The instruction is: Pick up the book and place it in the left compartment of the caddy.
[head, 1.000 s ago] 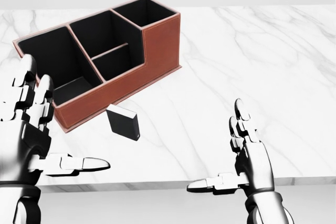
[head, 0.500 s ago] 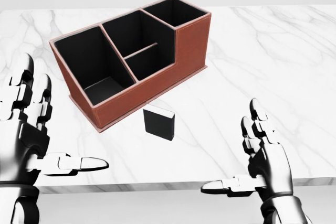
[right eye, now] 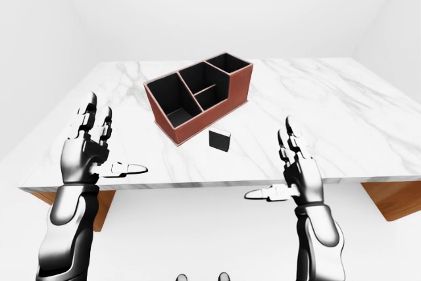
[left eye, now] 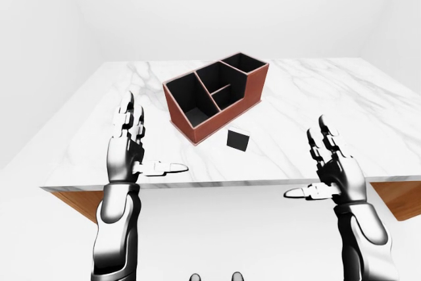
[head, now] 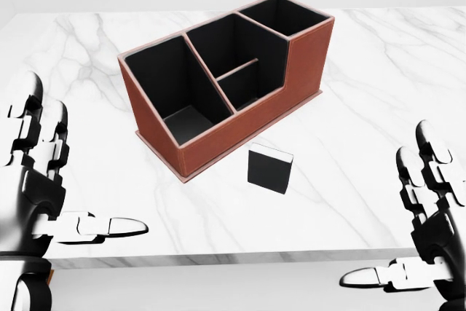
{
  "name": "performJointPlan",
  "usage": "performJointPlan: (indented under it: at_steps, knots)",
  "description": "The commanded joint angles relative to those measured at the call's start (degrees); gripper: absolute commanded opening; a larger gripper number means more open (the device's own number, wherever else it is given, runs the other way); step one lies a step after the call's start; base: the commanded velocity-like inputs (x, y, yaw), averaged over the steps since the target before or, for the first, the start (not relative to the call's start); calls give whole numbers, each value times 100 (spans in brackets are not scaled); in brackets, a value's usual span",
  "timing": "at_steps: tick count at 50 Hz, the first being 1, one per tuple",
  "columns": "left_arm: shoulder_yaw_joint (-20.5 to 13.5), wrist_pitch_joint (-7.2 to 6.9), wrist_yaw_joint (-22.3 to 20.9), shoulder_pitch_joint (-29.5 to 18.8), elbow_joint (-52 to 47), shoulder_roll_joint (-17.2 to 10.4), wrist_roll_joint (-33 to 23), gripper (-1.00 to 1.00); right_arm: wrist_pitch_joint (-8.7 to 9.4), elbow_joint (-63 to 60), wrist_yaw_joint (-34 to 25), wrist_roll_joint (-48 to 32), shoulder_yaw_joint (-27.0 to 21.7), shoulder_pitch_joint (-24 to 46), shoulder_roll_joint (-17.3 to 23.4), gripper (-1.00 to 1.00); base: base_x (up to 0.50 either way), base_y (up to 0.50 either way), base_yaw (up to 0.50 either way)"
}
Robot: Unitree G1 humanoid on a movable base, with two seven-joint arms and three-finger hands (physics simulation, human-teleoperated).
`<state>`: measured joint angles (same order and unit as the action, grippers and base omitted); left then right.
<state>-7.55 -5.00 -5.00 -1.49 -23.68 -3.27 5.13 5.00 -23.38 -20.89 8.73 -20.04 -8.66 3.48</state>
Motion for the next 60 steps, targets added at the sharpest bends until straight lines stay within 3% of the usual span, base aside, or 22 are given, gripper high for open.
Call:
performJointPlan:
  at_steps: [1, 11, 37, 54, 60]
  knots:
    - [8, 0, 1, -22, -67, 2, 13, 100, 0, -104, -109, -114, -110, -32, -1, 100, 0, 0, 0]
    - [12, 0, 6, -62, -143, -5, 10, 100, 0, -166, -221, 30, -135, -79, -22, 100, 2, 0, 0]
    - [-6, 0, -1, -71, -153, -11, 20, 100, 0, -258, -225, 4, -154, -115, -54, 100, 50, 0, 0]
    - [-15, 0, 0, -68, -198, -13, 41, 100, 0, -272, -299, 181, -178, -109, -51, 100, 1, 0, 0]
    - [-24, 0, 0, -65, -255, -17, 55, 100, 0, -340, -395, 263, -193, -154, -55, 100, 44, 0, 0]
